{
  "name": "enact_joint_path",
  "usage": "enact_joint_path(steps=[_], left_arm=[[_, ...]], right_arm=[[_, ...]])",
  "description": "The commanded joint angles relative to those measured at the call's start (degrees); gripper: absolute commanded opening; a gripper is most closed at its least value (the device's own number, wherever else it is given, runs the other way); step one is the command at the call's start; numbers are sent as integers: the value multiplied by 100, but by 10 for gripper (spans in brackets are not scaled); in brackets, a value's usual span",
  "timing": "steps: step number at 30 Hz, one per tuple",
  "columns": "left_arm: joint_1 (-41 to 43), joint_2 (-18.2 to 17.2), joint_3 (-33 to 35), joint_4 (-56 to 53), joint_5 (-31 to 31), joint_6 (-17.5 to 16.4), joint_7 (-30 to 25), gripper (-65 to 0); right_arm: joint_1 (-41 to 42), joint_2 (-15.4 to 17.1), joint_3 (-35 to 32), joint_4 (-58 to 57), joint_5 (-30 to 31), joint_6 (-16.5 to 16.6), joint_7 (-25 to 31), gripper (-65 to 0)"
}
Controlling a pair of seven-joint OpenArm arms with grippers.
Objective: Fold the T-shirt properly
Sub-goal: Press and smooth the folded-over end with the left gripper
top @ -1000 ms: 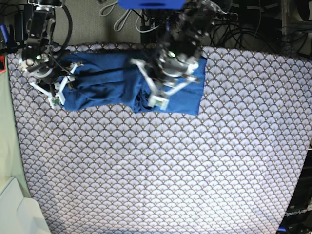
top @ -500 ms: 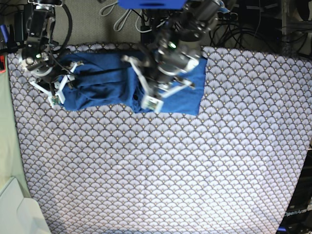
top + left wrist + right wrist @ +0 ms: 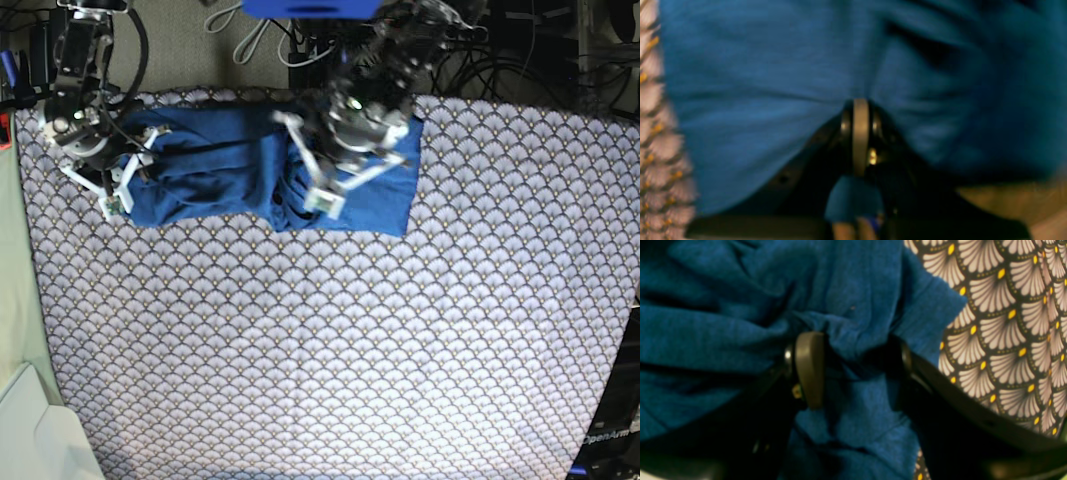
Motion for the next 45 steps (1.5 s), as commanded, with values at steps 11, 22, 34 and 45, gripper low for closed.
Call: enact_joint_path(steps=[11,22,34,45], left_arm=[[-206,93,918,617,-23,-2,350,-649],[-320,58,-260,679,-6,7,385,-649],[-935,612,-427,-807,-14,7,-125,-649],[-1217,971,-427,-956,-23,7,-776,-649]], right_arm=[[-28,54,19,33,-109,7,-156,-360],[-19,37,19,25,-109,7,-148,-360],[-1,37,11,25,-109,7,-148,-360],[7,54,19,25,-109,7,-148,-360]])
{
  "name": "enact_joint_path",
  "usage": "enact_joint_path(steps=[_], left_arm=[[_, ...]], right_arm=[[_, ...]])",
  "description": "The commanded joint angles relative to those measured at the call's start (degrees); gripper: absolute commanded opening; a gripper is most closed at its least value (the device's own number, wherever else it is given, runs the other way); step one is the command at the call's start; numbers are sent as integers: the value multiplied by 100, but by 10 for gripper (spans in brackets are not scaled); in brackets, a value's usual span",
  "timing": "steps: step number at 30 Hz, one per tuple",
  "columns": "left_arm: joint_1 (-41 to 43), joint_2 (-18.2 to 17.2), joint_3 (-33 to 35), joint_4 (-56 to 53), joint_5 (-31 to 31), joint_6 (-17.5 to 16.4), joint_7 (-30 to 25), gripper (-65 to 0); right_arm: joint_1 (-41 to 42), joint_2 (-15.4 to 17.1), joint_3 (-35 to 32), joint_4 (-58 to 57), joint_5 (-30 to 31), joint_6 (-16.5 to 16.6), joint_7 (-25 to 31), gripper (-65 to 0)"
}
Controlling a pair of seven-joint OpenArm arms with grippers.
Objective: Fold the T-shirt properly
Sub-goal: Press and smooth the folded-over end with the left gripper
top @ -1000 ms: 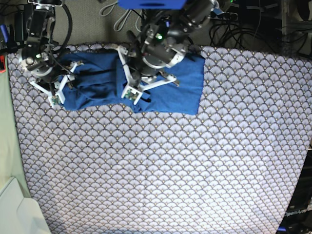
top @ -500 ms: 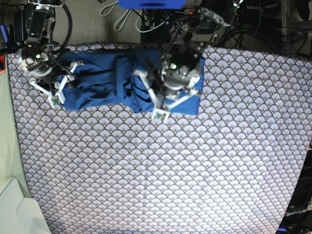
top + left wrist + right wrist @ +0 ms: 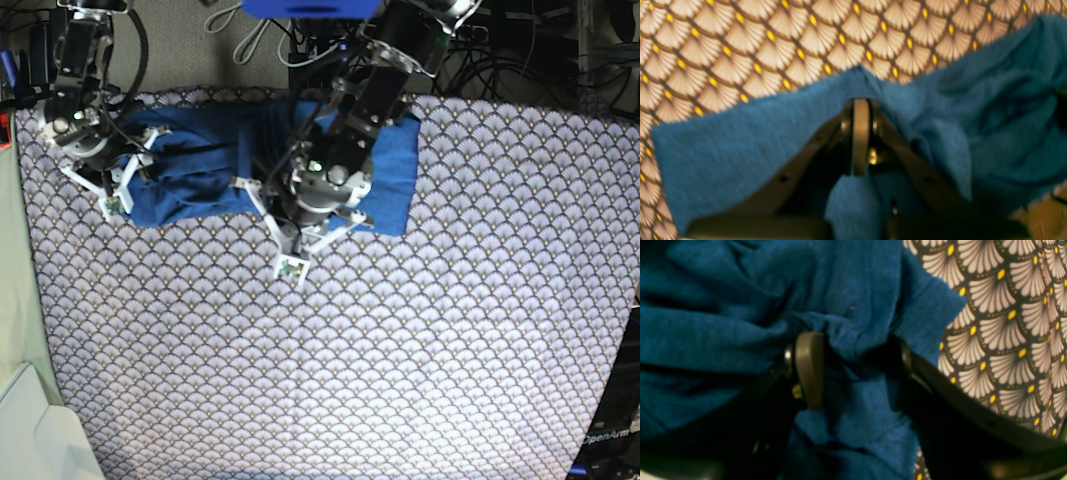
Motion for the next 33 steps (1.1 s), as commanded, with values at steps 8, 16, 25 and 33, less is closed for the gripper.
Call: enact_joint_path(steps=[8,16,25,33], left_arm=[[151,73,-9,651,54,42,-155,-649],[221,-366,-18,642,71,51,-155,-649],[-34,73,8,-545,18,51,-208,-650],[-201,73,17,-536,10,33,-217,-650]], right_arm=[[-8,63,17,27,-105,7,-143,-360],[-8,54,17,27,-105,7,-143,-360],[1,54,8,27,-105,7,-143,-360],[1,63,17,62,-105,7,-143,-356]])
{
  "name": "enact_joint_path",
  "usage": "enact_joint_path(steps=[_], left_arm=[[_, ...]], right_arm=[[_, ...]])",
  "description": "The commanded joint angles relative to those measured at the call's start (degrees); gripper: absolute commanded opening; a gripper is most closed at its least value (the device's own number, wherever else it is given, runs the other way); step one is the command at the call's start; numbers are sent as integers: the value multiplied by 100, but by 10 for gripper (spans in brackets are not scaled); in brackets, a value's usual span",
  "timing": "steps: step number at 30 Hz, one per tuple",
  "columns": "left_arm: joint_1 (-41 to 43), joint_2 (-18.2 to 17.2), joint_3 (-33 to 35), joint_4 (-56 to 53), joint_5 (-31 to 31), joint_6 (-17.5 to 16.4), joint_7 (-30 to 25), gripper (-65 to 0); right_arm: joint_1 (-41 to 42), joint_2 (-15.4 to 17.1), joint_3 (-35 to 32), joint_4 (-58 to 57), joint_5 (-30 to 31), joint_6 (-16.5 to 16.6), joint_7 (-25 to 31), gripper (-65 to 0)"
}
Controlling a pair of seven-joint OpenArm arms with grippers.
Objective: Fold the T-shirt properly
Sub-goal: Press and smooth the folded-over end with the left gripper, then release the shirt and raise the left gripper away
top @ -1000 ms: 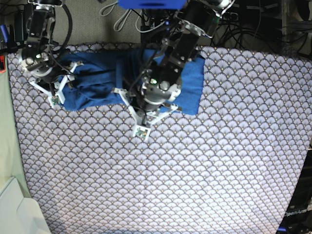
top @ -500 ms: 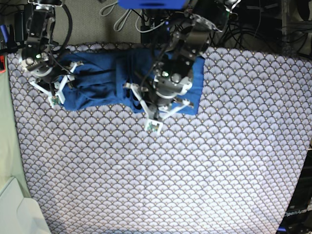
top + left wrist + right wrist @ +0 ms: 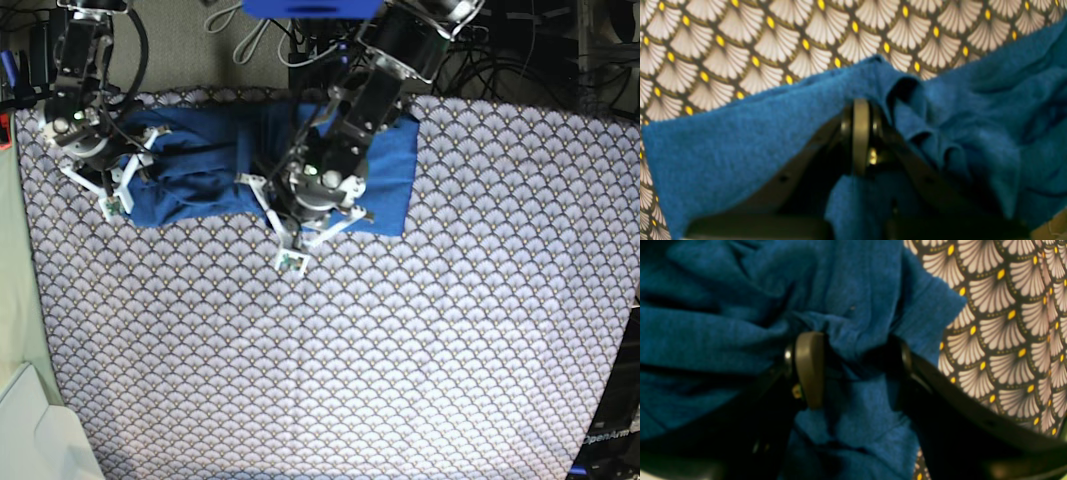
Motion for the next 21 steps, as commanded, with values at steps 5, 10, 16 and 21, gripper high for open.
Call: enact_joint_path(steps=[5,10,16,21], left_arm=[[-81,73,17,269,-98,-24,-92,-650],[-81,73,17,595,-1056,-6,-75,-650],[-186,73,17,392,-1443,-24,-83,-650],[-168,73,-27,911,-1390,2,-48,-650]], right_arm=[[1,61,21,49,-105,7,-139,-346],[1,61,21,102,-105,7,-139,-323],[-8,43,127,611,-114,-11,-139,-323],[-25,26,531,1077,-114,-11,-165,-320]])
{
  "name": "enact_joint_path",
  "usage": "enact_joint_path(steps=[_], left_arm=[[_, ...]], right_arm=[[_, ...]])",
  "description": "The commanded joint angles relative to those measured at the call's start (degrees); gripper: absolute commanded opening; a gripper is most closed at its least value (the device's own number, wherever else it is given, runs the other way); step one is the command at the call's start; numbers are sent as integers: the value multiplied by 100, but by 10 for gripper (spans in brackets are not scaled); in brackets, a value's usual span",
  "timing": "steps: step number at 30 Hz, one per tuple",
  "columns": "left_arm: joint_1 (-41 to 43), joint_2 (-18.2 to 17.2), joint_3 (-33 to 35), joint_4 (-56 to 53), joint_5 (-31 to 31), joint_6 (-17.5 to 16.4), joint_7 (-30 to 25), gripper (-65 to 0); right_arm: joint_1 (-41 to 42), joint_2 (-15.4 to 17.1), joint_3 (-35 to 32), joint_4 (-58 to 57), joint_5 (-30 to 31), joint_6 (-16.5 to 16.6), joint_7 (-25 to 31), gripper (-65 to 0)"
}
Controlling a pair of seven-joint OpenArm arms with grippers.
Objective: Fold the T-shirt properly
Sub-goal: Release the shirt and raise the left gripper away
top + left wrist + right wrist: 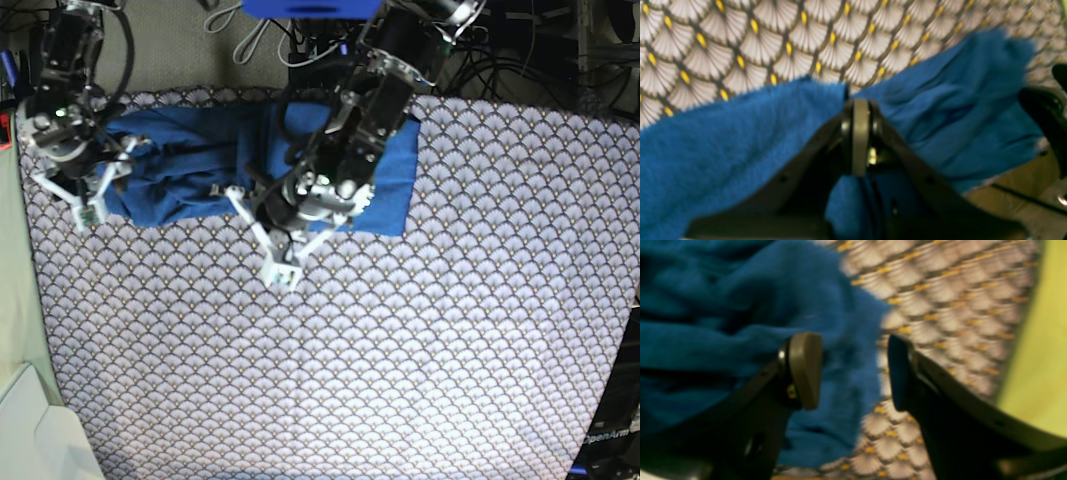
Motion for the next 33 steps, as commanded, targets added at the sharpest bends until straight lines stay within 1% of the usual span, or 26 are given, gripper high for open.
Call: enact_joint_path(steps=[1,2,4,5,9,12,14,19,22,24,26,30,33], left_arm=[[-109,21,-16,322,-29,-9,-107,-650],[-109,-164,-78,542,-55,-9,-125,-650],[-92,-392,-280,972,-55,-9,-107,-650],[-57,-480,-438,1157,-55,-9,-90,-650],[242,-797,-1264,1816,-55,-35,-81,-650],[497,-1175,-1853,1878,-55,-35,-81,-650],[743,-1394,-2267,1878,-55,-44,-81,-650],[1376,-1887,-3146,1878,-55,-52,-125,-650],[1596,-1992,-3515,1878,-55,-52,-134,-650],[1693,-2001,-3805,1878,-55,-52,-134,-650],[1719,-1992,-4034,1878,-55,-52,-134,-649],[1719,-1992,-4201,1878,-55,-52,-134,-649],[1719,-1992,-4174,1878,-55,-52,-134,-649]], right_arm=[[9,56,66,182,35,-28,82,-320],[-8,56,119,234,44,-28,82,-320],[-17,48,224,261,44,-28,73,-318],[-17,39,286,243,44,-19,73,-306],[-70,-216,611,226,52,-19,64,-216],[-70,-366,769,226,61,-19,64,-156],[-79,-383,769,217,70,-19,64,-139],[115,-383,769,-311,79,-19,64,-137],[370,-348,778,-952,79,-19,64,-137],[502,-339,778,-1234,79,-19,73,-137],[572,-260,778,-1436,79,-19,73,-137],[572,-260,778,-1498,79,-19,90,-137],[572,-260,778,-1498,79,-19,99,-140]])
